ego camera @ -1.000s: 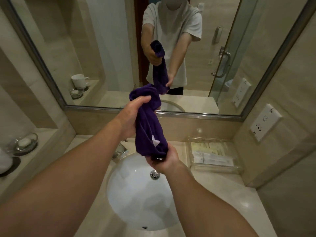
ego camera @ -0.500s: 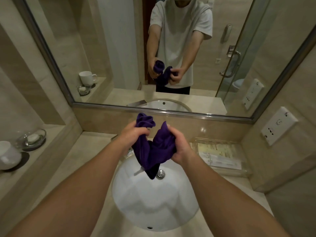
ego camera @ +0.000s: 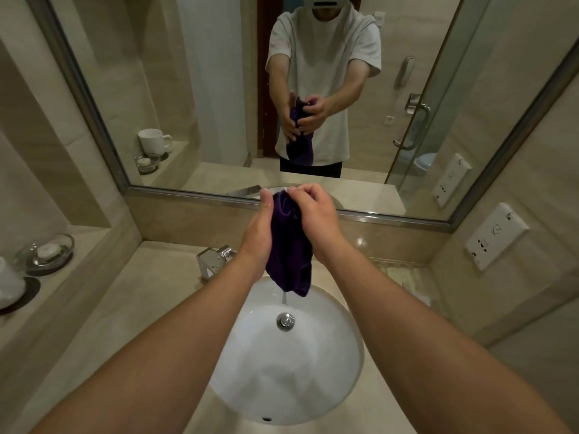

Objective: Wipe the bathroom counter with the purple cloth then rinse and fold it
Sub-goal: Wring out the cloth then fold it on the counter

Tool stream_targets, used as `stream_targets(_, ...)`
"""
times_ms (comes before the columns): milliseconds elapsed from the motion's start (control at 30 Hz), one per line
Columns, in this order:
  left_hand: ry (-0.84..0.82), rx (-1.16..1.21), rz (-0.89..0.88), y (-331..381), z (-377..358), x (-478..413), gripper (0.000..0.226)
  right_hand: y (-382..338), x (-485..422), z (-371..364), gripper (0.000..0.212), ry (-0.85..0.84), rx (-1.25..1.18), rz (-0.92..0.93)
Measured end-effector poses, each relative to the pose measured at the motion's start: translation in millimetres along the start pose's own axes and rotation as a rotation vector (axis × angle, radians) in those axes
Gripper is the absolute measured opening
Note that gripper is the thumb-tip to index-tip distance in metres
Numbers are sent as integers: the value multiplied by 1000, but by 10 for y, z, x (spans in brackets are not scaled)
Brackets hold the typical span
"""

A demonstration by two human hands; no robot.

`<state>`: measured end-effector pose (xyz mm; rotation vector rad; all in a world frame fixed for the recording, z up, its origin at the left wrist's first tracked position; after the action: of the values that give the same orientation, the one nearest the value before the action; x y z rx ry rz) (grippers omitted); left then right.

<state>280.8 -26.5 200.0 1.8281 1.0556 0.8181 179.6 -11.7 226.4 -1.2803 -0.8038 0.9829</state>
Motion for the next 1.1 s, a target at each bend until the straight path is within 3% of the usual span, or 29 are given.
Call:
stream_targets(167, 88, 196, 16, 49, -212, -9, 88, 19, 35, -296, 43, -14, 53, -18)
stream_targets(267, 366, 22, -60, 56, -138, -89, 84, 11, 75, -285, 44, 164, 87, -37)
stream_targets(333, 458, -101, -89, 89, -141, -95, 76, 63, 82, -257, 47, 237, 35, -81)
stream_targets(433, 478, -314, -95, 75, -132, -144, 41, 143, 84, -244, 40, 280, -46, -176)
stream_targets(500, 486, -348, -72, 19, -93, -213, 31, 166, 91, -225, 43, 310, -27, -217)
stream_targets(867, 451, -338, 59, -302, 24, -390, 32, 409, 19, -150, 26, 346, 124, -281)
stream_targets(1100, 426, -316, 82, -365, 42, -457, 16, 497, -67, -153, 35, 322, 110, -325)
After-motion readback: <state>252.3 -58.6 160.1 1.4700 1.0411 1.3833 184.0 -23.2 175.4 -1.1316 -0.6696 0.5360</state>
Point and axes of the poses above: each hand's wrist, its own x-axis away from the middle knuckle, its own z-axis out of the back of the hand, y = z × x, the point moved 3 cm from there along -x, towards the middle knuckle, and after that the axes turned 5 degrees about x, right-handed, at the moved point
